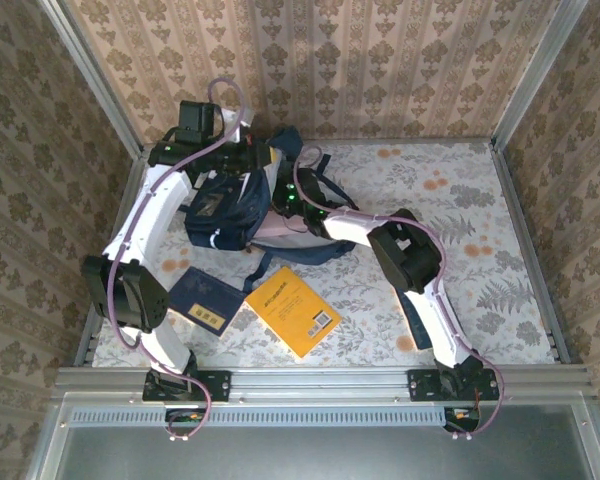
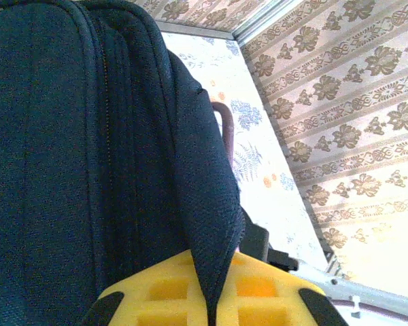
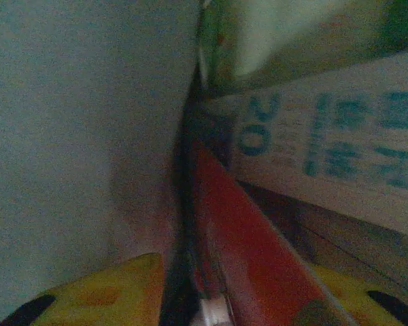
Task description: Pack the student bag
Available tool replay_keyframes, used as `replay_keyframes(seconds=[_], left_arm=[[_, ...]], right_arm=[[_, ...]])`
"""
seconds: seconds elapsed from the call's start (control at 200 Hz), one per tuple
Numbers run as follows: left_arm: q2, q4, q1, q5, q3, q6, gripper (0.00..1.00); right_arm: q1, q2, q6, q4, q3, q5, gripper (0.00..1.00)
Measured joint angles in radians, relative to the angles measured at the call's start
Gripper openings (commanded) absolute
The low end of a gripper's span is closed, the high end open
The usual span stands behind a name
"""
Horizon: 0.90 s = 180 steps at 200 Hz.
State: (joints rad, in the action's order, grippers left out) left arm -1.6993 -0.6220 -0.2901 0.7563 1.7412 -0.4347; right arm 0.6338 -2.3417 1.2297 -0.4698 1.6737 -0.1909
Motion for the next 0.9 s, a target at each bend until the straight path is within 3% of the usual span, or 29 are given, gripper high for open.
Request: replay_keyframes(seconds=[0.13, 0.31, 0.515, 0.69, 0.9], left_arm=[[0.001, 0.034, 0.014, 0.021, -0.009, -0.019, 0.0], [0.001, 0.066, 0.037, 0.037, -0.023, -0.052, 0.0], [0.001, 0.099, 0.051, 0.052, -0.037, -0.075, 0.0], [0.001, 0.101, 0.05, 0.053, -0.043, -0.081, 0.0], [0.001, 0.106, 0.033, 0.043, -0.048, -0.089, 0.0]], right_arm=[[0.002, 0.038, -0.058, -0.007, -0.031, 0.014, 0.77], [-0.004, 0.172, -0.229, 0.154, -0.099, 0.069, 0.82], [-0.009, 0.301, -0.395, 0.363, -0.099, 0.156, 0.8], [-0.008, 0.399, -0.496, 0.509, -0.114, 0.223, 0.67], [-0.008, 0.619, -0.612, 0.644, -0.265, 0.315, 0.59]])
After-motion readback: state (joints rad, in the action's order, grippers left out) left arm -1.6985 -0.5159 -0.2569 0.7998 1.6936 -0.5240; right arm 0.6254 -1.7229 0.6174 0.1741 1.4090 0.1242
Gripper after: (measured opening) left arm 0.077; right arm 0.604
